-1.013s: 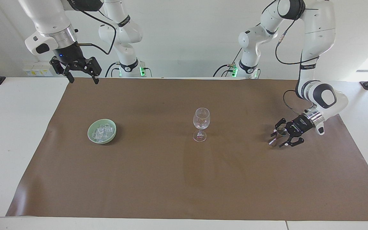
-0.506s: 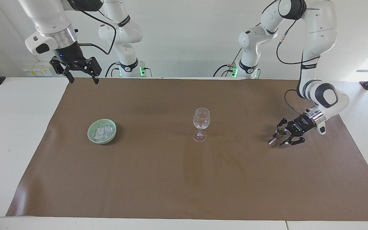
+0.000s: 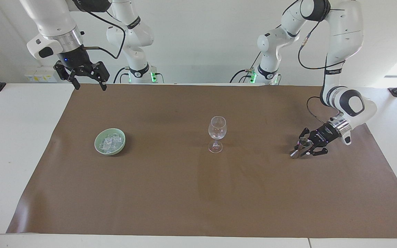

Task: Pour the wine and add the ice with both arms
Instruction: 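Close the left gripper on the silver bottle, then lift the silver bottle with the left gripper toward the glass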

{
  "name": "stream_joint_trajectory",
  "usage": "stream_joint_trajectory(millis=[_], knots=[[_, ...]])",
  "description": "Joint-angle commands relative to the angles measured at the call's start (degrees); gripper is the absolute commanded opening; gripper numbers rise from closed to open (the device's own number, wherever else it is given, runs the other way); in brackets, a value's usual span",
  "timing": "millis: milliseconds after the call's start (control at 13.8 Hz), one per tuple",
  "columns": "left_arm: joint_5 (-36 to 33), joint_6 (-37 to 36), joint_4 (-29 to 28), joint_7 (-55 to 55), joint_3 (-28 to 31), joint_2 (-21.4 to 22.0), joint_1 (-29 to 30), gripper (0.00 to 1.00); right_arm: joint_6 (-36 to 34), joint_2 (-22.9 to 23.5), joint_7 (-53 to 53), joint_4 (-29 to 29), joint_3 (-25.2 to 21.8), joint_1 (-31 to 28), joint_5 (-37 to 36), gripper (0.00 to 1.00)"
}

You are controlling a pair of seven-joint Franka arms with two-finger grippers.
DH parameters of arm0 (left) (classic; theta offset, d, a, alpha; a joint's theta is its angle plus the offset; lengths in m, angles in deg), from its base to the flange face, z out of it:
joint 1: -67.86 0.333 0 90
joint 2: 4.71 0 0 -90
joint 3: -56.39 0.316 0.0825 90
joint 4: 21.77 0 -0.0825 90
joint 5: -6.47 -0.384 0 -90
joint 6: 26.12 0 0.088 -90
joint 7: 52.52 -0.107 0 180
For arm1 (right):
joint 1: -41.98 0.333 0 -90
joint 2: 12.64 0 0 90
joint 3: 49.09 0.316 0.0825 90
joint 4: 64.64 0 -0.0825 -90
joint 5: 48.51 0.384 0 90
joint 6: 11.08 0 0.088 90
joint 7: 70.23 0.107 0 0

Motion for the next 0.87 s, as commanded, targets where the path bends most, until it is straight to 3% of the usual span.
stream_joint_trajectory(millis=[0, 796], knots=[[0.9, -0.9, -0.8, -0.7, -0.2, 0.7, 0.5, 0.00, 0.0, -1.2, -1.4, -1.3, -0.2, -0.1, 1.1, 1.00], [0.9, -6.2, 3.7, 0.7, -0.5, 1.0, 0.6, 0.00, 0.0, -1.2, -1.4, -1.3, -0.2, -0.1, 1.1, 1.00]])
